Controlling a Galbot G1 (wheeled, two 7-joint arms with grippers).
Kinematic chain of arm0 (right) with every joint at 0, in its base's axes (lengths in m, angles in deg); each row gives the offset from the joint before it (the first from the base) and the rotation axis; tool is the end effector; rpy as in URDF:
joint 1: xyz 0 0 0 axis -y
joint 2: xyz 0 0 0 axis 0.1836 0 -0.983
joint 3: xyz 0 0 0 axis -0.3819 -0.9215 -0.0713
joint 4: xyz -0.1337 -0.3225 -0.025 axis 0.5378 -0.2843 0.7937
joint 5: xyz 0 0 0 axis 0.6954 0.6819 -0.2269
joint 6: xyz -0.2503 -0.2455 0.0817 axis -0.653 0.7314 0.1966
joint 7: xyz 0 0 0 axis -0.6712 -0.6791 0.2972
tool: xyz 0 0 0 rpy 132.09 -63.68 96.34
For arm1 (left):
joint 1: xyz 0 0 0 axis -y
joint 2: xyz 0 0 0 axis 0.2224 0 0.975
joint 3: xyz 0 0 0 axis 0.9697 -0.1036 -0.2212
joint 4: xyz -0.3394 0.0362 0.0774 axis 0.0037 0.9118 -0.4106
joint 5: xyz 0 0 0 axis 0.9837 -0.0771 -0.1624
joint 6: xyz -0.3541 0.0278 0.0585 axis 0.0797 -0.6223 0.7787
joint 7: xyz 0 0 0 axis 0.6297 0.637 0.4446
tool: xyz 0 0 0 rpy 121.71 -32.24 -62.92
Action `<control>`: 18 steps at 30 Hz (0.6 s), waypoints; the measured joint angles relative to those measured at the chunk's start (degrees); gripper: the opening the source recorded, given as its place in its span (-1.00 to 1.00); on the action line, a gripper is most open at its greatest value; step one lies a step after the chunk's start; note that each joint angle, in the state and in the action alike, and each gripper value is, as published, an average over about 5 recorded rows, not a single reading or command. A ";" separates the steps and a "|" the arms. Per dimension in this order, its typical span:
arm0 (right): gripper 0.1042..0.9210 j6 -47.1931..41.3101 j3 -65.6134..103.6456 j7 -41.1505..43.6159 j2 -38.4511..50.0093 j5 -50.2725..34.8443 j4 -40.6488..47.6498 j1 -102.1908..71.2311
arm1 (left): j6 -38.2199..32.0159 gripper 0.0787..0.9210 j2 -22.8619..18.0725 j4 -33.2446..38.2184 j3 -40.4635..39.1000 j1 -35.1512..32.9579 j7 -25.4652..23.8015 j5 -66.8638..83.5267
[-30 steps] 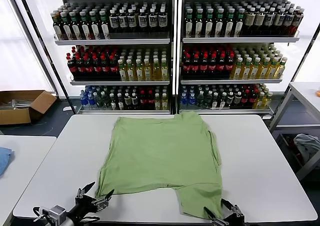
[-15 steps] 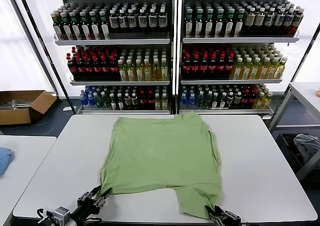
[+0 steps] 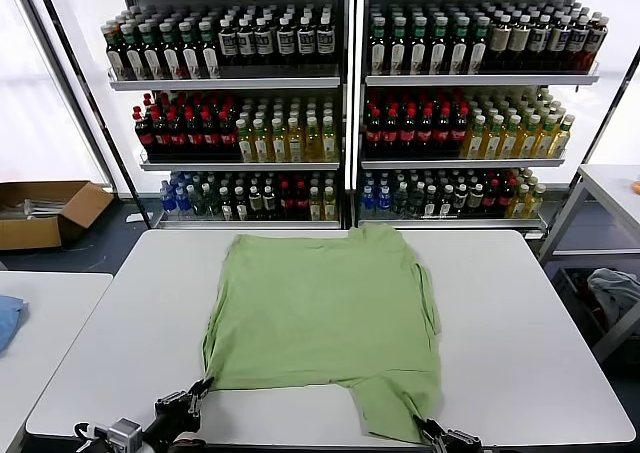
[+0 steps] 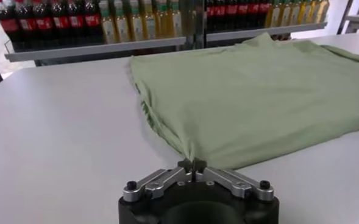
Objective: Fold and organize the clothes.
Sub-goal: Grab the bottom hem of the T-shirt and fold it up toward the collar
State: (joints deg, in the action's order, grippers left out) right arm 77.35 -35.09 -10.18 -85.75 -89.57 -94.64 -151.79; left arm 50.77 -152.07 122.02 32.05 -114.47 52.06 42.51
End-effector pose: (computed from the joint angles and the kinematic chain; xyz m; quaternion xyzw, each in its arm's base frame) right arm 0.0956 -0.1062 -0.3056 0.2593 -0.9387 -0.0185 0.2265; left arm 0.1590 0.1108 -0.3086 -0.1384 -0.9560 -0.0440 0.2548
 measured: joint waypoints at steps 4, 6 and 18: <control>-0.99 1.42 1.91 1.65 -0.55 -1.19 -1.46 -2.41 | -0.19 -0.99 -0.56 2.01 0.58 -1.22 0.17 -0.56; -0.99 2.18 2.80 2.42 -0.80 -2.00 -2.23 -3.61 | -0.31 -0.99 -0.70 3.06 0.94 -1.93 0.26 -0.74; -0.99 3.97 4.43 2.18 -1.17 -8.67 -5.52 -4.48 | -0.02 -0.99 -1.22 9.35 3.34 -5.56 0.40 -0.93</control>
State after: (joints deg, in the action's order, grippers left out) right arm 81.32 -30.66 -8.01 -86.92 -98.24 -100.16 -156.27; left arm 50.75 -153.28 131.37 35.39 -120.03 52.46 41.58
